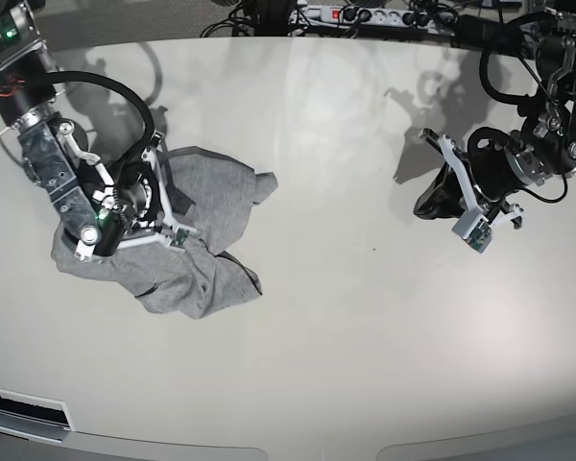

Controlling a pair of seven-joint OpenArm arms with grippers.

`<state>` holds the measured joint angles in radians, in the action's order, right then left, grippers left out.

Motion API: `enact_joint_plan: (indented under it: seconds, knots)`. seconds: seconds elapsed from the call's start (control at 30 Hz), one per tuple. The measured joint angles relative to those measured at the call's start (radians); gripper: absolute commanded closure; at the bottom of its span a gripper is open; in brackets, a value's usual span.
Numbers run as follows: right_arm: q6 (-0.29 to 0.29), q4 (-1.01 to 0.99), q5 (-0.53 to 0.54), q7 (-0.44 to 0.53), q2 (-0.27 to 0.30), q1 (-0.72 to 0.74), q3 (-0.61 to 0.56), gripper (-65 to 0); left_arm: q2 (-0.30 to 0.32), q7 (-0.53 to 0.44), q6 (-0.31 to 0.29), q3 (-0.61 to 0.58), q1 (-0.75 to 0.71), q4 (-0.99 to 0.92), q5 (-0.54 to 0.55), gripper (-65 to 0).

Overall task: Layout the t-shirt on the table in an organized manner, then fold the t-shirt properly
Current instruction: 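Regrasp the t-shirt with the right gripper and spread it out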

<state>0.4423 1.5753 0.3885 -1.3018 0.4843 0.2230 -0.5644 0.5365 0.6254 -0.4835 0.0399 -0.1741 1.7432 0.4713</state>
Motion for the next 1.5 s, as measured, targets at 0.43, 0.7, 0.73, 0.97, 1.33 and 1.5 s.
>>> enact_joint_plan:
  seconds: [0.43, 0.7, 0.73, 0.97, 1.33, 1.5]
  knots:
    - [-0.098, 0.193, -0.118, 0.441, 0.015, 0.004, 0.024, 0.0, 0.001, 0.003, 0.000, 0.000, -0.001, 0.000, 0.001, 0.0]
    - [-0.090, -0.217, -0.130, 0.460, -0.156, 0.076, 0.024, 0.0, 0.001, 0.004, 0.000, 0.000, -0.003, 0.000, 0.000, 0.0]
    - [-0.082, -0.262, -0.131, 0.403, -0.167, 0.089, 0.024, 0.0, 0.001, 0.004, 0.000, 0.000, -0.003, 0.000, 0.000, 0.0]
    - [-0.072, -0.286, -0.120, 0.136, -0.114, 0.062, 0.024, 0.0, 0.001, 0.004, 0.000, 0.000, -0.003, 0.000, 0.000, 0.0]
    - [-0.197, 0.153, -0.126, 0.214, 0.085, -0.072, 0.058, 0.0, 0.000, 0.000, 0.000, 0.000, -0.003, 0.000, 0.000, 0.0]
    - [-0.320, 0.160, -0.235, 0.249, 0.098, -0.069, 0.199, 0.0, 0.000, 0.004, 0.000, 0.002, -0.003, 0.000, 0.000, 0.0]
